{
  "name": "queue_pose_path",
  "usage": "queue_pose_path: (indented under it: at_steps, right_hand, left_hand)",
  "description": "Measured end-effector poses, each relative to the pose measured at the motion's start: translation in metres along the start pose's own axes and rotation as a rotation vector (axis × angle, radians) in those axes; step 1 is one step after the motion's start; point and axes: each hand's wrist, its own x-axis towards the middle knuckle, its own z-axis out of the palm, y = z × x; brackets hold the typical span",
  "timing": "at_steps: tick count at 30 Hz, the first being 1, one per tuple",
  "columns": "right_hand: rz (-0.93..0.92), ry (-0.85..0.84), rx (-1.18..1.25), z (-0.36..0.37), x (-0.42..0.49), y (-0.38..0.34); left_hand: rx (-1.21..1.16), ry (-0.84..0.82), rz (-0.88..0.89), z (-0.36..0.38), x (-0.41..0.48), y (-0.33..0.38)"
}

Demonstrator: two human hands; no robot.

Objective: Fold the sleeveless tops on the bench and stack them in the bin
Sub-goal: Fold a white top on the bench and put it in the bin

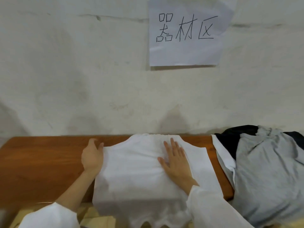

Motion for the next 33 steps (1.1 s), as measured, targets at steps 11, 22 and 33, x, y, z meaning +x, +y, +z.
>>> queue_pose_path:
  at_steps: [11,22,33]
  right_hand:
    - [0.359,0.02,-0.085,-0.016,-0.052,0.031]
    - [0.344,-0.142,-0.19,-0.018,-0.027,0.038]
    - [0.322,-0.101,-0.157,-0.014,-0.055,0.013]
  left_hand:
    - [0.395,-0.365,0.455,0.025,-0.118,0.044]
    - [0.556,-0.387,0.381,0.039,-0.062,0.026]
    - [0.533,-0.398,0.39,0.028,-0.11,0.02]
